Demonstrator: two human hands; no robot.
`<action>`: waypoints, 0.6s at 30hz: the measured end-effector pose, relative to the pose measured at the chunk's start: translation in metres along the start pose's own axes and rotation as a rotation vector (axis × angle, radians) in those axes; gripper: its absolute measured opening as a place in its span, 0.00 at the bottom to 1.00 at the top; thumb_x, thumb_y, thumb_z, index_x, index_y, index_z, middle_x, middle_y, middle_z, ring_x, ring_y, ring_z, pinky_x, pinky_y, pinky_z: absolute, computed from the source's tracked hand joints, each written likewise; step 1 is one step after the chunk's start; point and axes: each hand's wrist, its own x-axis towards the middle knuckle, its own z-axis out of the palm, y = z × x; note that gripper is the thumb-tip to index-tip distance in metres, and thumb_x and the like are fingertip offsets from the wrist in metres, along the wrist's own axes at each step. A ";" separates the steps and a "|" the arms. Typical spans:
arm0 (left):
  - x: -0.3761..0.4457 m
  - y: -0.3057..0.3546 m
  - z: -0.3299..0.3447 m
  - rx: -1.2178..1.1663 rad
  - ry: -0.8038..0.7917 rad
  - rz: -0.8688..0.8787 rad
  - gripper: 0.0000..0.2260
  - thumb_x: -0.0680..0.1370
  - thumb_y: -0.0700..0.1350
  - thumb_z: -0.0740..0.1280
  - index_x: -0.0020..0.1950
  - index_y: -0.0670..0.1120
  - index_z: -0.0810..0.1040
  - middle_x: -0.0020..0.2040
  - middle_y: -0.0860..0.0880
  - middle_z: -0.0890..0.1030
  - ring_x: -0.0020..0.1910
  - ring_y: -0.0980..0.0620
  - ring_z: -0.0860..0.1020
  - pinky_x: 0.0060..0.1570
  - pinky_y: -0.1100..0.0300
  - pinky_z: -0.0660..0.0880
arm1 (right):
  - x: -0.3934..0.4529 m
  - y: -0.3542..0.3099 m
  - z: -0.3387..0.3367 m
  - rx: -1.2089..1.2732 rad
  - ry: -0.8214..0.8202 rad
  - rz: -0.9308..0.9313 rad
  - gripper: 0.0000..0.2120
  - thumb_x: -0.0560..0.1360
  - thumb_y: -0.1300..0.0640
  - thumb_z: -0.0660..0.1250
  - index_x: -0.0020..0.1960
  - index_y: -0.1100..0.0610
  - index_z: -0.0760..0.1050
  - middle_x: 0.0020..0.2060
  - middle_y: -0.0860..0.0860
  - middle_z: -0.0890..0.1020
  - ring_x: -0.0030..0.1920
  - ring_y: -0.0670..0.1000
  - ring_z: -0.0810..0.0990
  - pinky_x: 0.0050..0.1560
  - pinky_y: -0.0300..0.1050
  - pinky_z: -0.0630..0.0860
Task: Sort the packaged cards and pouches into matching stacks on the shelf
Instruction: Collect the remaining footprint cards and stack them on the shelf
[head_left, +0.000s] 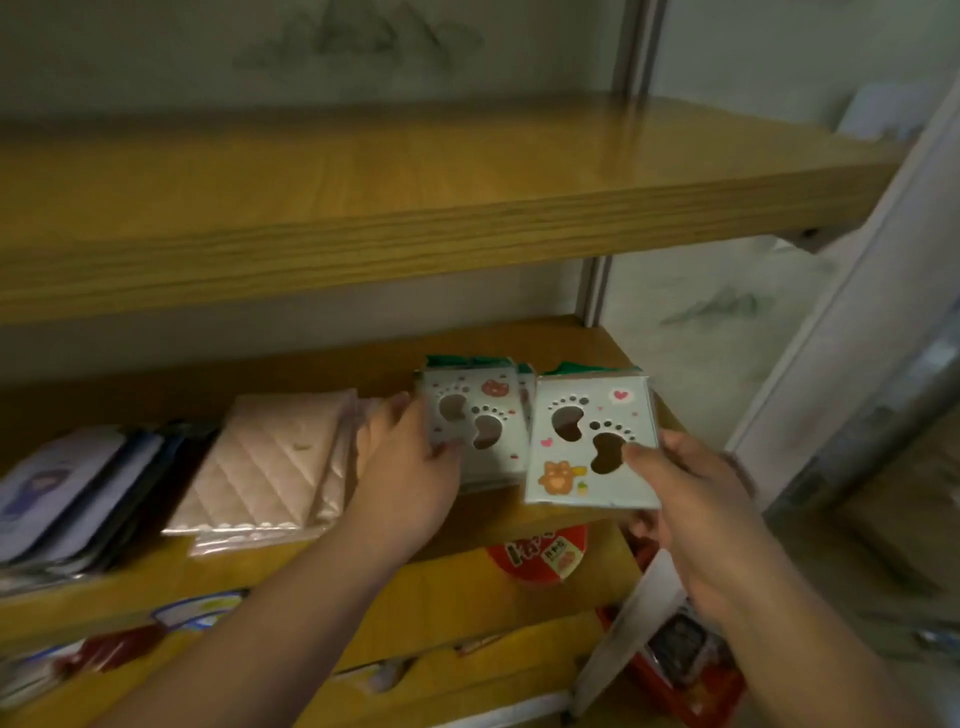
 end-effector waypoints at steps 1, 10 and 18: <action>-0.005 -0.001 -0.001 0.006 0.024 0.030 0.22 0.78 0.46 0.65 0.73 0.51 0.71 0.73 0.43 0.67 0.72 0.39 0.62 0.68 0.50 0.59 | 0.009 -0.002 0.003 -0.019 -0.031 -0.006 0.11 0.77 0.50 0.70 0.59 0.47 0.77 0.46 0.49 0.88 0.45 0.52 0.87 0.35 0.47 0.78; -0.044 -0.008 -0.011 -0.006 0.154 0.198 0.27 0.78 0.47 0.67 0.77 0.49 0.66 0.75 0.52 0.64 0.69 0.71 0.49 0.65 0.78 0.45 | 0.065 -0.023 0.059 -0.434 -0.199 -0.188 0.06 0.74 0.49 0.71 0.50 0.45 0.76 0.38 0.43 0.86 0.33 0.42 0.84 0.27 0.39 0.76; -0.062 -0.027 -0.035 0.060 0.173 0.157 0.28 0.77 0.54 0.63 0.76 0.55 0.63 0.69 0.61 0.66 0.69 0.62 0.60 0.64 0.73 0.55 | 0.057 -0.009 0.063 -1.065 -0.024 -0.405 0.26 0.73 0.35 0.65 0.65 0.49 0.72 0.57 0.52 0.75 0.55 0.55 0.76 0.45 0.48 0.74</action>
